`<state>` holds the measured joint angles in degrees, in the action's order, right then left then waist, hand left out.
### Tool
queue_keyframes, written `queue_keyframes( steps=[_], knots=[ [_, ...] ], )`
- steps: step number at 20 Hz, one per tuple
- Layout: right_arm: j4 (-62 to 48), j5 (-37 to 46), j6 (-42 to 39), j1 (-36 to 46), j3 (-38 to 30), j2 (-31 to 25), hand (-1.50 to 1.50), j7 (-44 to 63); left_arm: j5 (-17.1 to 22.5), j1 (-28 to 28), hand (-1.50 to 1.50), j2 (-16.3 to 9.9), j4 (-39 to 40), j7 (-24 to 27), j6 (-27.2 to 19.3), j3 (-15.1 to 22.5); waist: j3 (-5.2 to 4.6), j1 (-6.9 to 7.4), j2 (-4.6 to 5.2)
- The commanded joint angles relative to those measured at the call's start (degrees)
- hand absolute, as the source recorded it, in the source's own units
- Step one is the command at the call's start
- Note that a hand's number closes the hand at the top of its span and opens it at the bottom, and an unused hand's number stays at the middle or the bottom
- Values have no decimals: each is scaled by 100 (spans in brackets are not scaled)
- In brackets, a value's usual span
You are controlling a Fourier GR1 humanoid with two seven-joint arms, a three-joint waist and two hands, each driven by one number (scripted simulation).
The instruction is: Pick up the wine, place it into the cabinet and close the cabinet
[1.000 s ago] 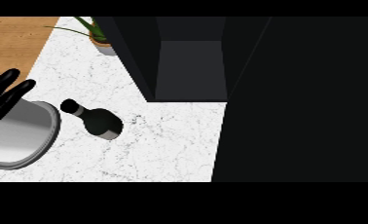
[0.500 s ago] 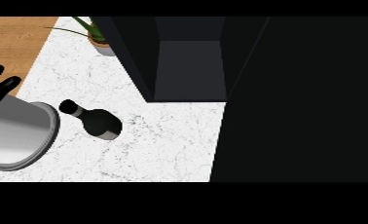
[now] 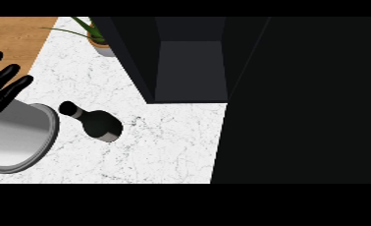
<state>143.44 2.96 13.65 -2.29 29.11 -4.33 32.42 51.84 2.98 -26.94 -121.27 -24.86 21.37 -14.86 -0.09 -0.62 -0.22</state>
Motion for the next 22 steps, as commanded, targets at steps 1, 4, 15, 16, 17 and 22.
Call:
queue_keyframes(
  steps=[1, 4, 15, 16, 17, 22],
  knots=[
    [824, 1023, 200, -144, 498, -113, -150, 278, -205, 226, -150, -23, 575, 103, 221, -82, -1, -55, -3],
    [831, 620, 227, 263, -145, -271, -150, 544, -704, 214, -150, 261, 597, 302, 253, 168, 1, -26, 14],
    [1028, 1008, 617, 292, 466, -534, -150, 691, -1717, -60, -150, 703, 1826, 1383, 1258, 114, -6, -56, -9],
    [805, 935, 626, 61, 438, -567, -150, 395, -1616, -154, -150, 623, 1806, 1417, 1432, 28, 2, -11, -1],
    [1182, 904, 594, 192, 429, -714, -150, 756, -1751, 77, -150, 690, 2076, 1413, 1329, 127, -3, -69, -4],
    [1008, 970, 817, 332, 529, -743, -150, 726, -2213, -119, -150, 803, 2564, 2019, 1676, -40, -2, -28, -1]
  ],
)
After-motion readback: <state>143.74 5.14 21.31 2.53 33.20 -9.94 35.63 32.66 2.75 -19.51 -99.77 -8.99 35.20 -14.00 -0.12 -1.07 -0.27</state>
